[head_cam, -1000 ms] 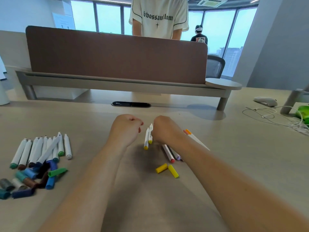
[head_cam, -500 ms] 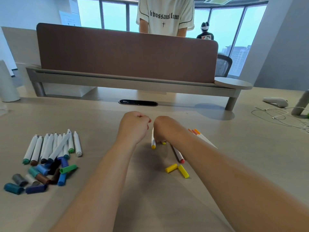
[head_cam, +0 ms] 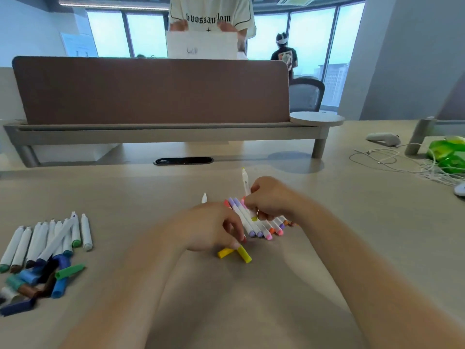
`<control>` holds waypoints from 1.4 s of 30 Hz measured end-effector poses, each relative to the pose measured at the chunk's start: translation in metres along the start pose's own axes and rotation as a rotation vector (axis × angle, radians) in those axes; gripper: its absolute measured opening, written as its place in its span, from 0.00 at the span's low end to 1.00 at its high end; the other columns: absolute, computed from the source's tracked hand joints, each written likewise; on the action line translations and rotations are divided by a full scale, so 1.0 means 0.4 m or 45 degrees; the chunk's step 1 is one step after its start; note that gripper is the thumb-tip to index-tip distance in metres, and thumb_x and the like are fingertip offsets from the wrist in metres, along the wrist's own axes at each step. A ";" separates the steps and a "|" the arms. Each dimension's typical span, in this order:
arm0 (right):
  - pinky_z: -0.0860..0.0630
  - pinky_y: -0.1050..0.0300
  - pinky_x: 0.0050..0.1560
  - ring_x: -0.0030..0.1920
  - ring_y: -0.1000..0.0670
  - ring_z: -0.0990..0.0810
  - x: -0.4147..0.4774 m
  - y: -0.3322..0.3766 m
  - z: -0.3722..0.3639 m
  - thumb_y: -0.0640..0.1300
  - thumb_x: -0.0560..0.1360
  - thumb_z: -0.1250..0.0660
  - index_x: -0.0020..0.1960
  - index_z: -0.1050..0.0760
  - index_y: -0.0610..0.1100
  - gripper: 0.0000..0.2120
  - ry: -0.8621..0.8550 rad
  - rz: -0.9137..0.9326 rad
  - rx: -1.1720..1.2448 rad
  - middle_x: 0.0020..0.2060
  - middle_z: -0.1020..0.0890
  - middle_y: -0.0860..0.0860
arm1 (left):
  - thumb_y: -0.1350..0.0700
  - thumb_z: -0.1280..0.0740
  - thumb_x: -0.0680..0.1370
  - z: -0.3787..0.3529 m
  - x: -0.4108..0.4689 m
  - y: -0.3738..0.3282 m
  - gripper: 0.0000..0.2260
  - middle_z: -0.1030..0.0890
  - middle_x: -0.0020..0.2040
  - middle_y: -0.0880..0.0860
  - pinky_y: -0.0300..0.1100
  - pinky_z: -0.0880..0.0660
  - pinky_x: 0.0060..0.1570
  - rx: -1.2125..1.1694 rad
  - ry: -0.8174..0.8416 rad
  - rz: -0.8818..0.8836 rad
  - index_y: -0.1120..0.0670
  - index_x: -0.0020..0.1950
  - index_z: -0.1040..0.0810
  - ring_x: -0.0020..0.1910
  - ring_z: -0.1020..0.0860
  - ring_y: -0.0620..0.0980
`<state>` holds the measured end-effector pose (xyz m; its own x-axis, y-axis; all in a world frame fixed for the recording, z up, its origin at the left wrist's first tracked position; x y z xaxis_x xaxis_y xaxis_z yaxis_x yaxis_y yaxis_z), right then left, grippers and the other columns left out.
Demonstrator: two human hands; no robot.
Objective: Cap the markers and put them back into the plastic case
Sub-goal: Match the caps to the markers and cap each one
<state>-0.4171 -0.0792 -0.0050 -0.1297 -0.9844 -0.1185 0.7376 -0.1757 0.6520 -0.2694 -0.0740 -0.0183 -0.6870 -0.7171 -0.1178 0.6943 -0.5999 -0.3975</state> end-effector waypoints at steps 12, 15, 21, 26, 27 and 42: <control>0.34 0.57 0.33 0.32 0.51 0.28 -0.017 -0.027 -0.006 0.46 0.73 0.32 0.39 0.31 0.45 0.10 -0.206 0.130 0.114 0.34 0.26 0.48 | 0.49 0.27 0.73 -0.045 0.024 -0.032 0.03 0.21 0.48 0.48 0.43 0.25 0.45 0.141 0.041 -0.052 0.46 0.43 0.19 0.46 0.24 0.46; 0.35 0.56 0.33 0.32 0.52 0.31 -0.021 -0.029 -0.002 0.46 0.73 0.32 0.39 0.32 0.45 0.10 -0.243 0.159 0.099 0.34 0.27 0.49 | 0.49 0.27 0.74 -0.031 0.022 -0.028 0.03 0.21 0.40 0.47 0.38 0.31 0.35 0.077 -0.031 -0.048 0.47 0.44 0.18 0.38 0.26 0.43; 0.35 0.57 0.33 0.33 0.51 0.30 -0.015 -0.027 -0.016 0.46 0.73 0.34 0.39 0.31 0.45 0.08 -0.238 0.208 0.066 0.34 0.27 0.49 | 0.59 0.28 0.75 0.033 0.016 0.051 0.04 0.14 0.39 0.51 0.35 0.29 0.32 -0.765 -0.570 0.159 0.54 0.50 0.17 0.33 0.25 0.44; 0.33 0.61 0.25 0.24 0.49 0.27 -0.035 -0.001 -0.053 0.47 0.75 0.36 0.46 0.27 0.44 0.07 0.021 0.249 0.164 0.29 0.22 0.45 | 0.62 0.33 0.78 0.040 0.010 0.124 0.08 0.14 0.39 0.54 0.34 0.36 0.24 -1.422 -0.862 0.337 0.53 0.55 0.18 0.31 0.30 0.46; 0.33 0.61 0.24 0.22 0.48 0.28 -0.043 0.007 -0.060 0.47 0.74 0.36 0.47 0.27 0.44 0.06 0.084 0.261 0.186 0.27 0.21 0.43 | 0.62 0.33 0.78 0.039 0.008 0.131 0.07 0.14 0.39 0.54 0.35 0.37 0.25 -1.502 -0.892 0.362 0.54 0.54 0.19 0.31 0.29 0.46; 0.31 0.66 0.25 0.23 0.56 0.27 -0.070 0.037 -0.087 0.43 0.77 0.32 0.43 0.24 0.45 0.04 0.335 0.354 0.218 0.32 0.21 0.50 | 0.61 0.33 0.79 0.041 0.001 0.131 0.03 0.14 0.41 0.57 0.39 0.34 0.31 -1.607 -0.962 0.397 0.57 0.52 0.24 0.34 0.24 0.48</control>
<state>-0.3796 -0.0542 -0.0182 0.2487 -0.9640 -0.0936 0.5972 0.0766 0.7984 -0.2297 -0.1116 -0.0241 -0.0083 -0.9998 -0.0155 -0.1180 0.0163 -0.9929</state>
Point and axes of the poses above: each hand's wrist, its own x-axis towards the middle knuckle, its own z-axis out of the back of the hand, y = z × x, the point moved 4 cm from there along x, towards the middle knuckle
